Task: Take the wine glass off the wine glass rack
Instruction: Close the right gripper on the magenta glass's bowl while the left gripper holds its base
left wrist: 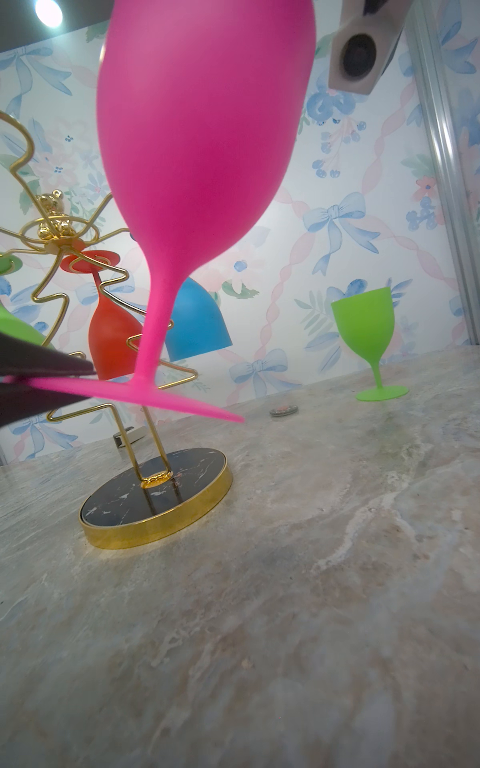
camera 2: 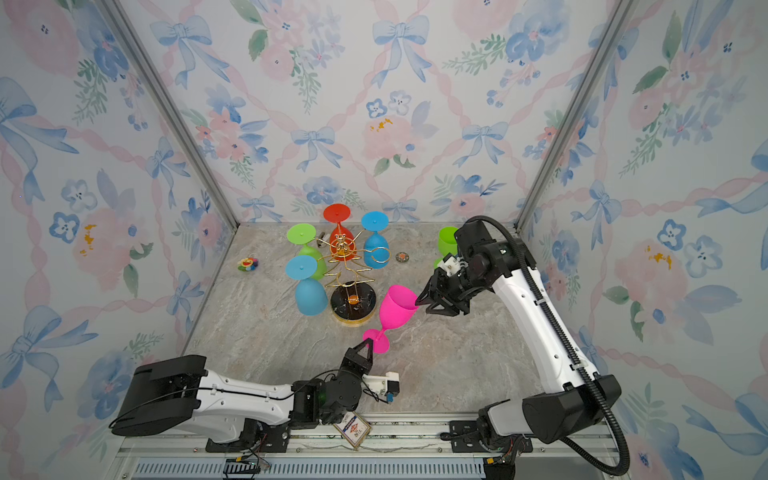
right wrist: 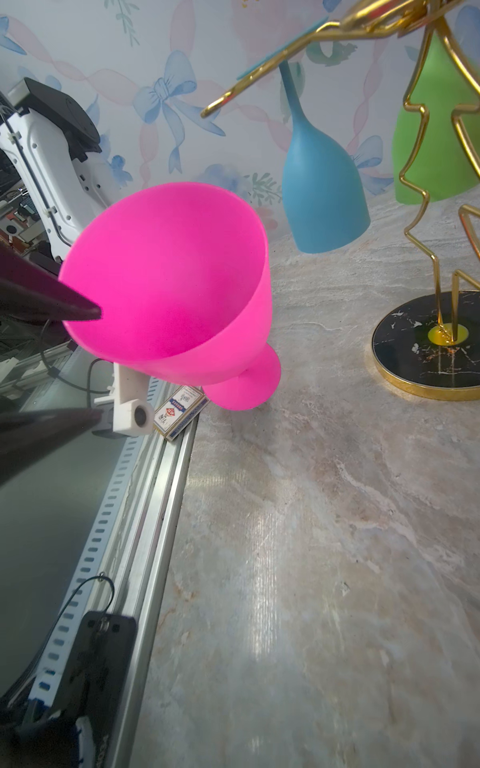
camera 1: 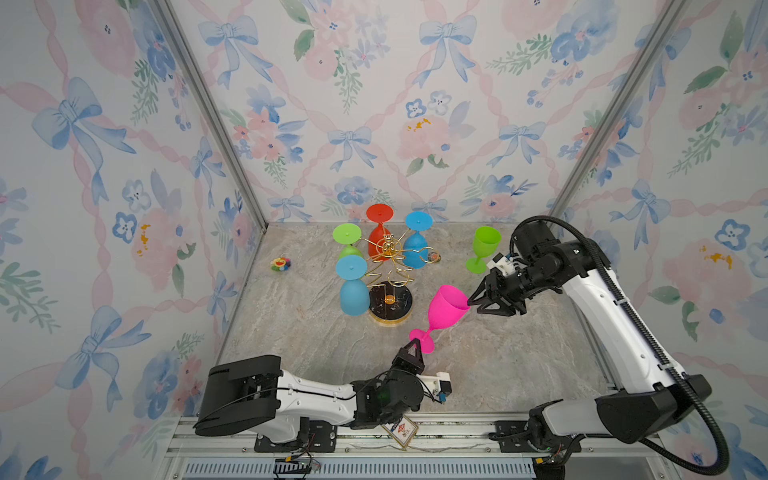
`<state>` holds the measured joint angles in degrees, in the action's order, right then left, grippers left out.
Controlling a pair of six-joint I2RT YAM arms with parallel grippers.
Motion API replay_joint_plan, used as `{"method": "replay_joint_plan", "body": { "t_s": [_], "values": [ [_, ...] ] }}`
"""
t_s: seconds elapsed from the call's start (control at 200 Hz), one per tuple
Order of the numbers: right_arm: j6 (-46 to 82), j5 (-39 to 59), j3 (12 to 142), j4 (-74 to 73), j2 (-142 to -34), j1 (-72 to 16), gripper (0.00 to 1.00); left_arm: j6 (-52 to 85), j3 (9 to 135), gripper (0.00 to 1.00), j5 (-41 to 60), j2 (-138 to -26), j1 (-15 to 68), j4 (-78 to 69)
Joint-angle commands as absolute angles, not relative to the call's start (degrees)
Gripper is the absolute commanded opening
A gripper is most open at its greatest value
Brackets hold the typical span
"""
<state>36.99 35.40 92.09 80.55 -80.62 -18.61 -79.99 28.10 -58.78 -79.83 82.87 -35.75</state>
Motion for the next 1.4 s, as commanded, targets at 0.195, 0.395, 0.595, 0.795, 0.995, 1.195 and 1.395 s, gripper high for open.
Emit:
{"method": "replay_joint_plan", "body": {
  "t_s": [0.195,0.395,0.595,0.795,0.995,1.195,1.395],
  "values": [
    [38.06,37.05,89.51,80.51,-79.80,-19.40,0.36,-82.92,28.75,0.00,-60.03,-81.41,83.32,-40.87],
    [38.36,37.62,88.90,80.44,-80.59,-19.42,0.30,-83.73,28.88,0.00,-60.51,-82.10,83.32,-41.48],
    [38.89,38.48,86.61,80.20,-80.25,-18.92,0.21,-84.38,29.49,0.00,-62.13,-83.39,83.28,-41.65],
    [38.08,38.78,86.67,80.90,-80.99,-18.72,0.12,-84.55,30.12,0.00,-62.71,-84.20,83.32,-42.34],
    [38.01,39.05,85.89,80.87,-80.69,-18.59,0.06,-84.55,30.82,0.00,-63.81,-85.68,83.25,-42.54],
    [37.79,39.77,84.72,80.77,-80.23,-18.26,0.00,-85.25,30.59,0.05,-63.97,-85.28,83.23,-42.33],
    [37.81,39.26,84.66,80.49,-79.37,-17.28,0.00,-85.21,29.89,0.14,-63.84,-84.47,83.23,-42.30]
  ]
}}
